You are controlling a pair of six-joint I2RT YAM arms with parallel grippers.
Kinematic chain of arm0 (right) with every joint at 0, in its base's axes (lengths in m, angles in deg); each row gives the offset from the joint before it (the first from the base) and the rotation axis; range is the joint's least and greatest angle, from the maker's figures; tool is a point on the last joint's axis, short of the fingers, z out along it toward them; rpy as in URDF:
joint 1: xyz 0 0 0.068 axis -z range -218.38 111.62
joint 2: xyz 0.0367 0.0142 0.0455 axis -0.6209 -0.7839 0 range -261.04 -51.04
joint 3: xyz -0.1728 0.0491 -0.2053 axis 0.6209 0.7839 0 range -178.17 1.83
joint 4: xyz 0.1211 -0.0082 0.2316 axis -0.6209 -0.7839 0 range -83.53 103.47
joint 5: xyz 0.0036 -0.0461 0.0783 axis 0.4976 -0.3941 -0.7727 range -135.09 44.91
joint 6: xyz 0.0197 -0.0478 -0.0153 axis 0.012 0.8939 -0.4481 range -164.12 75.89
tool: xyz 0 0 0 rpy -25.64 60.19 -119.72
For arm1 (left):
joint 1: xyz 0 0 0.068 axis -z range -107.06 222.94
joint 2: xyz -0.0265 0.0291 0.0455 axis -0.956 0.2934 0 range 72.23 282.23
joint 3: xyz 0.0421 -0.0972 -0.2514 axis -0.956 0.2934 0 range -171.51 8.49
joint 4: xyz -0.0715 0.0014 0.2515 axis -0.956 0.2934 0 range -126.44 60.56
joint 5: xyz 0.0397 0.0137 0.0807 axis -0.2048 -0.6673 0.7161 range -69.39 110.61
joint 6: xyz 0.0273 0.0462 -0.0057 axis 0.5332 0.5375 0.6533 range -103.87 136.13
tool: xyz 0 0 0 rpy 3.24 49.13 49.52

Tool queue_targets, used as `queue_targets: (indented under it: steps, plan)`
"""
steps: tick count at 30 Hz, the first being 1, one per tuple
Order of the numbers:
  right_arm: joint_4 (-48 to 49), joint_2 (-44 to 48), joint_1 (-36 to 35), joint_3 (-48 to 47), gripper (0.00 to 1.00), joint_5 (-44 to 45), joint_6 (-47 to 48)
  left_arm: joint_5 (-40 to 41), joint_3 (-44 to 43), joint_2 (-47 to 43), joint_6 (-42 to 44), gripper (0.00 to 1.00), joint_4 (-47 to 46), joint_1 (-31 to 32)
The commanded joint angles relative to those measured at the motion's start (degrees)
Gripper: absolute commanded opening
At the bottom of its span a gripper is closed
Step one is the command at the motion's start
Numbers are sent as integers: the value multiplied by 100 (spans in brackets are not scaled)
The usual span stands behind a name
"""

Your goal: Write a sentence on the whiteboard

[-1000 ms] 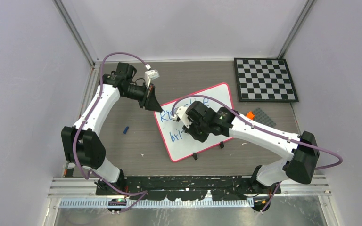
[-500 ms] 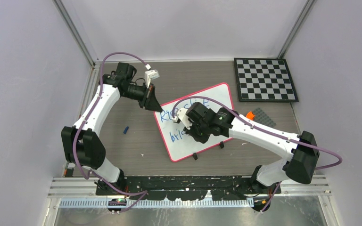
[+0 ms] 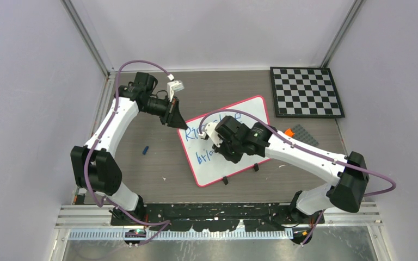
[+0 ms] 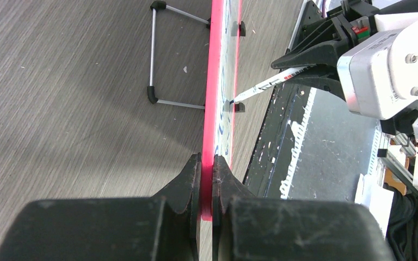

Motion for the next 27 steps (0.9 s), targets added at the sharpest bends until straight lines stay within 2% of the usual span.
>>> queue_targets:
  steps: [1, 27]
  plan:
    - [227, 51, 115, -277, 0, 442, 60, 458, -17, 36, 108, 0, -115, 66]
    - [234, 100, 233, -283, 0, 373, 108, 461, -56, 88, 110, 0, -91, 71]
